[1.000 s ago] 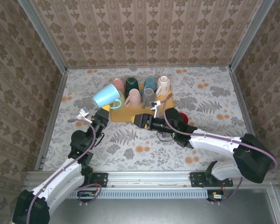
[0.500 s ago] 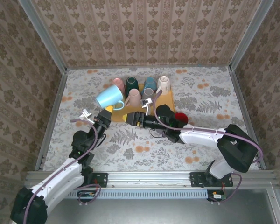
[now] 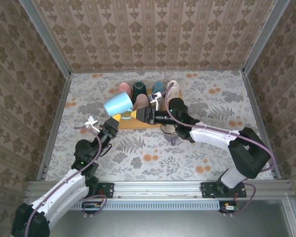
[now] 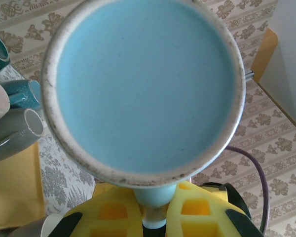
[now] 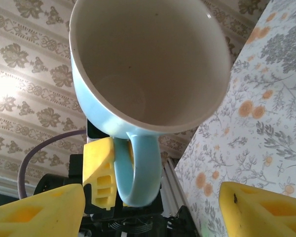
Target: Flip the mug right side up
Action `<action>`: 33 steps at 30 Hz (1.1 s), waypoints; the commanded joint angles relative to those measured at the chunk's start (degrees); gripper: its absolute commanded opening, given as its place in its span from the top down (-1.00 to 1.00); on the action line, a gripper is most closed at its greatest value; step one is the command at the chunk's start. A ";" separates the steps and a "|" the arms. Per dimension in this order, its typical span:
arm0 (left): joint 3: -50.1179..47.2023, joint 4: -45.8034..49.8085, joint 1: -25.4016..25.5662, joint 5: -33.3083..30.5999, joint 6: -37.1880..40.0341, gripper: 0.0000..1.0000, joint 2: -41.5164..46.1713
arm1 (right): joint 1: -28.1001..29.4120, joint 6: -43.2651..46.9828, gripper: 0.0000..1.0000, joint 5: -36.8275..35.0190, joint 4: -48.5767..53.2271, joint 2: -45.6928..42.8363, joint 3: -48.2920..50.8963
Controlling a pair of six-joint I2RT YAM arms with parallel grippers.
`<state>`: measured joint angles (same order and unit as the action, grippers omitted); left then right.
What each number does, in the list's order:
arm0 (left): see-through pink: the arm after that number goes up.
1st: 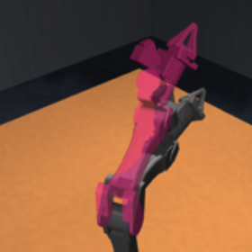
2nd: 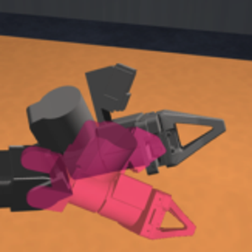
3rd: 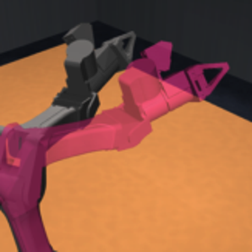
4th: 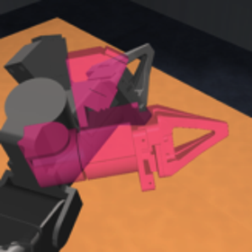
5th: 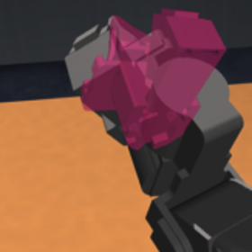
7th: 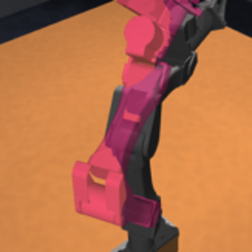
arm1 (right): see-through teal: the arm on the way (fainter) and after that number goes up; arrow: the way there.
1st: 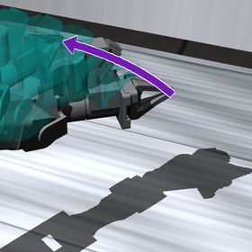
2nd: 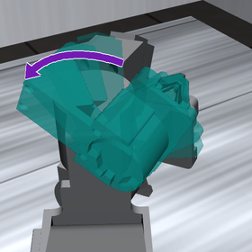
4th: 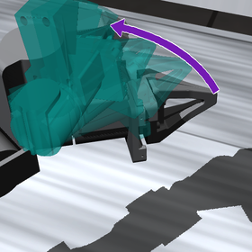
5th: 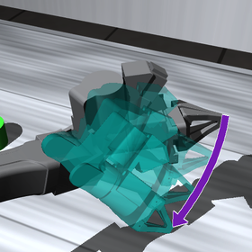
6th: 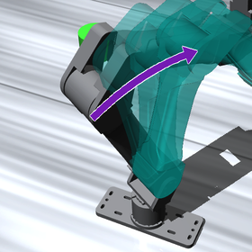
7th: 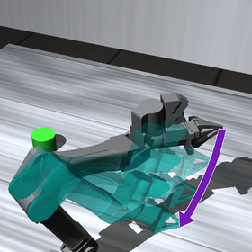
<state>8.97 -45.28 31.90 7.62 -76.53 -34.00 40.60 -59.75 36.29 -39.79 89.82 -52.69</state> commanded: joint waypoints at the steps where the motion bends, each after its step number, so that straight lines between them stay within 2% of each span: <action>1: 0.58 -3.76 0.49 2.71 -0.37 1.00 1.69 | -0.01 0.91 -0.42 3.41 0.66 1.28 -2.89; 10: 0.33 -0.16 1.62 4.09 -0.86 1.00 3.11 | -0.08 0.43 -0.11 3.39 1.28 2.79 -5.07; 12: 0.34 0.61 1.74 4.30 -0.73 1.00 3.52 | -0.08 -0.27 0.07 3.18 0.74 3.25 -5.32; 15: 0.31 1.77 1.98 4.56 -0.45 1.00 4.10 | 0.00 -1.96 0.54 2.86 -0.83 3.71 -5.13; 19: 0.10 2.81 2.37 5.04 0.19 1.00 4.37 | 0.42 -2.30 0.88 1.91 -0.65 3.27 -4.49; 21: -0.30 3.04 2.71 5.04 0.49 1.00 4.55 | 0.69 -2.25 0.99 1.34 -0.37 2.80 -4.13; 26: -1.04 6.15 2.82 4.36 1.03 1.00 6.21 | 0.88 -1.05 1.00 -0.22 0.98 1.22 -2.74; 28: -0.92 7.80 2.82 4.12 1.96 0.84 7.05 | 0.88 -0.29 1.00 -1.39 1.98 0.19 -2.17; 30: -0.24 10.24 2.81 4.49 3.55 0.36 7.78 | 0.85 1.76 1.00 -2.78 4.66 -1.40 -1.84; 33: 0.36 14.44 2.90 4.32 5.35 -0.12 8.99 | 0.87 6.49 1.00 -5.79 11.18 -4.96 -1.49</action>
<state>8.29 -33.78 34.46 10.22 -74.76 -26.72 41.65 -58.89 35.24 -32.01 90.02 -54.37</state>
